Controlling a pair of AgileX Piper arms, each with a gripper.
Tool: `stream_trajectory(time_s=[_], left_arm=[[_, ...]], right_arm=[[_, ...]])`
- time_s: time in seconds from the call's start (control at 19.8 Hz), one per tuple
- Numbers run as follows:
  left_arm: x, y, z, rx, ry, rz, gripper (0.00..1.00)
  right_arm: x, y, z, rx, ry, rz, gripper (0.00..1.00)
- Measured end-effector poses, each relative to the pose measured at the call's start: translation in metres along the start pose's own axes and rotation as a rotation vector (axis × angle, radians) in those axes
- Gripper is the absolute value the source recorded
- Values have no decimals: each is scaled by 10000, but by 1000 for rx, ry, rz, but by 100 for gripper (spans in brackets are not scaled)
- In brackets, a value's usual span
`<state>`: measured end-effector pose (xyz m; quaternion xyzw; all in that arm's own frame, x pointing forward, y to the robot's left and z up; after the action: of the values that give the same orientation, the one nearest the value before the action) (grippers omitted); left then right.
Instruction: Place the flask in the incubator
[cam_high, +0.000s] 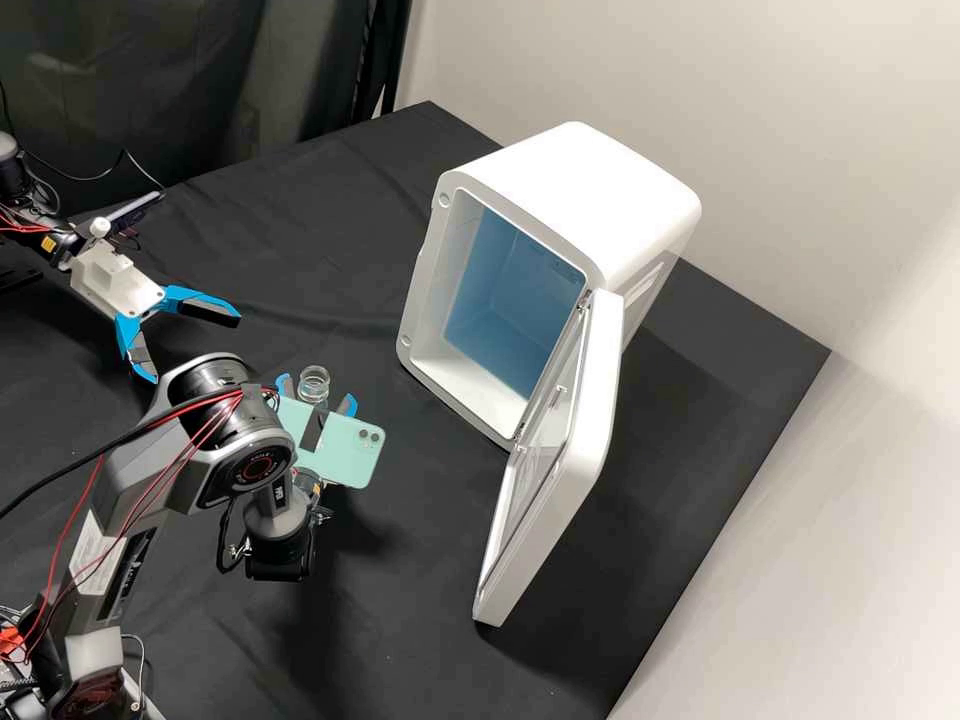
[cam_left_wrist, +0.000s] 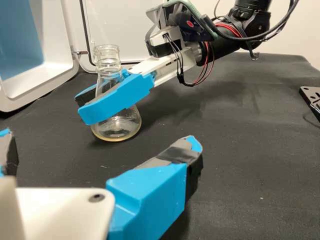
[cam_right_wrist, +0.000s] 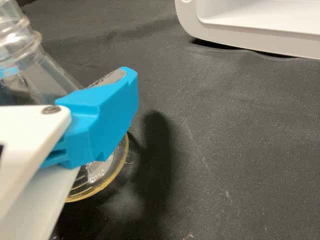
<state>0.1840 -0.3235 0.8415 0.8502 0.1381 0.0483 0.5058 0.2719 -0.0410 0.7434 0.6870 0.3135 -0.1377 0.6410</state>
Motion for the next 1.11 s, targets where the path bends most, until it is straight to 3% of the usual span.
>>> stream_trajectory(time_s=[1.11], left_arm=[[-4,12,4,4,-1,5,100]], right_arm=[[-13,-4,-11,-4,-7,-1,0]])
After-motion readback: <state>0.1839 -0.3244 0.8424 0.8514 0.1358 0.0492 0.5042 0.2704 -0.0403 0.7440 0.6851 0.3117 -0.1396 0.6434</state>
